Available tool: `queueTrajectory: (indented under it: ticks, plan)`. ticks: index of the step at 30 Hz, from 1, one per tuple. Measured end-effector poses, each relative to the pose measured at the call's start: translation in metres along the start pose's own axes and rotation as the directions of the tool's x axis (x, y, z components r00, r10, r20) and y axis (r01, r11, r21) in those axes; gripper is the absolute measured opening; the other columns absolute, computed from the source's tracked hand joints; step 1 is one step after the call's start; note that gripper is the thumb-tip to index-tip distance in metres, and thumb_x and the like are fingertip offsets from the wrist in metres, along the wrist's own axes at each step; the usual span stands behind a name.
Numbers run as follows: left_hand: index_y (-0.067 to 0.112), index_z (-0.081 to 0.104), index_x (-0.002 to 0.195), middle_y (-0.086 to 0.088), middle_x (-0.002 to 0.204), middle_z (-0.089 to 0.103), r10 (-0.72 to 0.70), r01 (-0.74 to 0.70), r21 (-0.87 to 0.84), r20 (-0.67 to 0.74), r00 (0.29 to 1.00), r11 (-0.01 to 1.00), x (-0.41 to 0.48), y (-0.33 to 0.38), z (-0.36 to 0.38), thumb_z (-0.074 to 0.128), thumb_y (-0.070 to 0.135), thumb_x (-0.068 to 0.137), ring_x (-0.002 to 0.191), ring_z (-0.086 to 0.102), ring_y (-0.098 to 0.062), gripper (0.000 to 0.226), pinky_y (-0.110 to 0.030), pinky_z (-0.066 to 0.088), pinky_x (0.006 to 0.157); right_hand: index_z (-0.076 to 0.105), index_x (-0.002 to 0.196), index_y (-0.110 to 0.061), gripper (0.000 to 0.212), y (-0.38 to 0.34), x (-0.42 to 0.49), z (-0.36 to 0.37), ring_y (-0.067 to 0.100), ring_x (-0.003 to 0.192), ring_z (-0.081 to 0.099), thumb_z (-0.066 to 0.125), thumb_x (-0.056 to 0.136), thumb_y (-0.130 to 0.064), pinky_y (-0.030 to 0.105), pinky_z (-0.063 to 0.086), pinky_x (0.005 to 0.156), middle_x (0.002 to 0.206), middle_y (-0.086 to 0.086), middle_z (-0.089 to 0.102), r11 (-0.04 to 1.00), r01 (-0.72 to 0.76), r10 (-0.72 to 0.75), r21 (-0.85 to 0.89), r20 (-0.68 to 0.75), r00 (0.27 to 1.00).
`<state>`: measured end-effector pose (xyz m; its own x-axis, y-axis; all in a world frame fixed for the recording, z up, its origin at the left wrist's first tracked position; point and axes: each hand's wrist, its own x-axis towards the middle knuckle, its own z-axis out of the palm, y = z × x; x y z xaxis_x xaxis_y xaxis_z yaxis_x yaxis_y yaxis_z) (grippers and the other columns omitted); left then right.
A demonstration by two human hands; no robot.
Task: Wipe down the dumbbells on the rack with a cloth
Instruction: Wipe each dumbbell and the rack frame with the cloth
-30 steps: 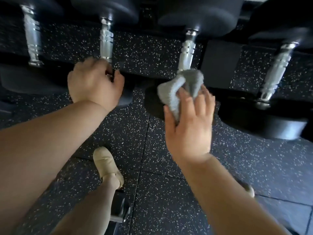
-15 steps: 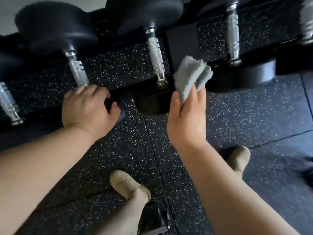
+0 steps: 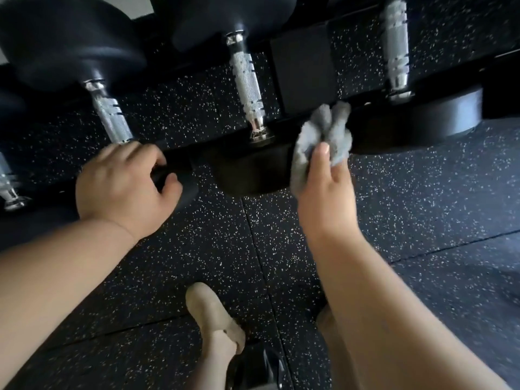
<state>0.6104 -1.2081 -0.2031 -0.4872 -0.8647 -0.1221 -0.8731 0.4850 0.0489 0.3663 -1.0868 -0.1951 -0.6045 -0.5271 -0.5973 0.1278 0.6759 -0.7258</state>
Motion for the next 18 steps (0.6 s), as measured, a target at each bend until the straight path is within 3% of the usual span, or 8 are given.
queueTrajectory:
  ticks: [2,3,6,8,10,12,15,18]
  plan:
    - [0.018,0.064,0.093,-0.007,0.092,0.065,-0.006,0.006,-0.001,0.009,1.0,1.0,0.0,0.002,-0.001,0.051,0.044,0.084,0.09,0.057,-0.037,0.03,-0.043,0.043,0.068,0.027,0.161,-0.021,0.06,0.007,-0.032,0.015,0.012,0.146,0.038,0.032,0.108,-0.05,0.026,0.029,0.121,0.158,-0.002,0.043,0.997,-0.005,0.001,0.081,0.049,0.999]
    - [0.019,0.064,0.093,-0.006,0.093,0.065,-0.014,0.014,-0.003,0.009,1.0,1.0,-0.001,0.002,-0.002,0.051,0.044,0.084,0.091,0.057,-0.036,0.03,-0.043,0.044,0.069,0.017,0.164,-0.02,0.065,0.004,-0.047,0.025,0.015,0.152,0.029,0.03,0.108,-0.05,0.033,0.024,0.125,0.165,0.002,0.032,0.985,-0.037,0.026,0.168,0.069,0.997]
    - [0.021,0.064,0.092,-0.004,0.092,0.065,-0.03,0.03,-0.003,-0.005,1.0,1.0,-0.002,0.003,-0.002,0.052,0.044,0.082,0.091,0.057,-0.035,0.028,-0.042,0.045,0.07,-0.002,0.164,-0.027,0.066,-0.017,-0.052,0.046,0.041,0.148,0.031,0.032,0.11,-0.041,0.028,0.038,0.112,0.164,0.025,0.023,0.789,-0.306,0.302,0.532,0.098,0.948]
    - [0.021,0.063,0.091,-0.003,0.091,0.064,-0.015,0.015,-0.013,-0.009,1.0,1.0,-0.002,0.001,-0.001,0.052,0.045,0.083,0.091,0.057,-0.035,0.028,-0.041,0.044,0.068,-0.012,0.163,-0.02,0.064,-0.028,-0.031,0.058,0.048,0.147,0.029,0.027,0.112,-0.025,0.037,0.039,0.117,0.165,0.028,0.013,0.802,-0.369,0.432,0.469,-0.03,0.902]
    - [0.021,0.063,0.091,-0.003,0.092,0.064,0.001,-0.002,-0.03,-0.012,1.0,1.0,-0.002,-0.001,-0.001,0.051,0.046,0.083,0.09,0.057,-0.035,0.029,-0.041,0.044,0.067,0.008,0.165,-0.027,0.066,-0.025,-0.013,0.06,0.036,0.144,0.041,0.039,0.108,-0.043,0.046,0.037,0.118,0.165,0.012,0.029,0.748,-0.316,0.475,0.584,-0.138,0.869]
    - [0.02,0.064,0.092,-0.003,0.092,0.064,0.005,-0.006,-0.037,-0.026,1.0,0.999,-0.002,-0.001,0.0,0.051,0.047,0.084,0.091,0.057,-0.035,0.03,-0.04,0.044,0.067,0.028,0.16,-0.033,0.074,-0.026,-0.022,0.06,0.021,0.132,0.055,0.044,0.098,-0.069,0.038,0.046,0.108,0.152,-0.002,0.05,0.715,-0.331,0.487,0.615,-0.099,0.868]
    - [0.02,0.064,0.092,-0.002,0.094,0.065,-0.005,0.003,-0.041,-0.039,0.999,0.999,-0.003,0.0,0.0,0.051,0.047,0.084,0.095,0.057,-0.035,0.03,-0.041,0.045,0.071,0.048,0.134,-0.032,0.049,-0.014,-0.048,0.096,-0.001,0.097,0.067,0.048,0.099,-0.066,0.016,0.052,0.083,0.114,-0.012,0.066,0.741,-0.285,0.39,0.608,-0.045,0.92]
    - [0.021,0.064,0.094,-0.003,0.096,0.065,0.005,-0.007,-0.047,-0.036,0.999,0.999,-0.002,-0.002,0.001,0.051,0.047,0.085,0.097,0.057,-0.035,0.031,-0.042,0.046,0.072,0.045,0.141,-0.032,0.046,-0.006,-0.071,0.122,-0.012,0.085,0.06,0.053,0.102,-0.053,0.0,0.045,0.076,0.1,-0.024,0.058,0.815,-0.212,0.279,0.54,-0.045,0.959]
